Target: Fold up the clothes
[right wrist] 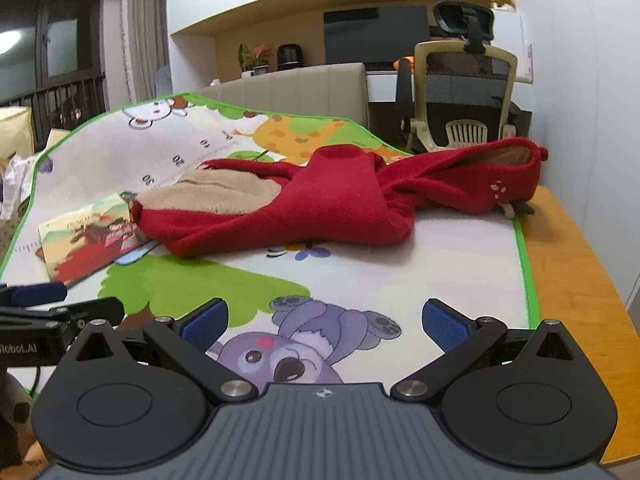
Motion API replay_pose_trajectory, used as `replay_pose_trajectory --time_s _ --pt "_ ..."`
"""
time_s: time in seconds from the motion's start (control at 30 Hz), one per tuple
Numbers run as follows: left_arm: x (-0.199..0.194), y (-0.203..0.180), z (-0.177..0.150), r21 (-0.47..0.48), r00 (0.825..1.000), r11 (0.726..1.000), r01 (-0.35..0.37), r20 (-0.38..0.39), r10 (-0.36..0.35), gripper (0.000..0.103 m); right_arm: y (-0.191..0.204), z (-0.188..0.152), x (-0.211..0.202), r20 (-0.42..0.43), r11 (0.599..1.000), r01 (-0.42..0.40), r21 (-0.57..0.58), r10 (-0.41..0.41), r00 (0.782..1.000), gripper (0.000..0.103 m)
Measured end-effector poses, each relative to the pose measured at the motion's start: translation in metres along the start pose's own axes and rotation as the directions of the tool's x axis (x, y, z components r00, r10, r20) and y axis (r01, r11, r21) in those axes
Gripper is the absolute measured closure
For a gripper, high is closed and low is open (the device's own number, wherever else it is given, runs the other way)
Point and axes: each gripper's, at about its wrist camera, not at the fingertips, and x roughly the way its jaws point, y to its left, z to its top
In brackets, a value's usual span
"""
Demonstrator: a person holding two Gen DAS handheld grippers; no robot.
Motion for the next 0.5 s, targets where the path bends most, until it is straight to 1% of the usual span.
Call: replay_pose_trajectory --time_s 0.13,0.2,0.3,0.5 --pt "0.000 -0.003 -0.002 -0.005 1.000 1.000 -0.012 -0.005 0.012 0.000 -0.007 0.001 0.000 -0.022 1.000 -0.010 0.025 0.010 1.000 0.000" --pt "0.001 -0.005 -0.003 -0.008 1.000 1.000 -0.018 -0.008 0.018 0.000 -0.005 0.001 0.004 -0.028 1.000 -0.004 -0.016 0.003 1.000 0.000" --pt "0.004 -0.002 -0.001 -0.015 1.000 1.000 -0.017 -0.018 0.017 0.000 0.001 -0.006 0.002 -0.009 0.999 0.006 -0.042 -0.006 1.000 0.000" --pt "0.001 0.001 0.001 -0.010 1.000 1.000 -0.026 -0.011 0.026 0.000 0.008 -0.010 0.004 -0.014 0.998 0.024 -0.056 -0.025 1.000 0.000"
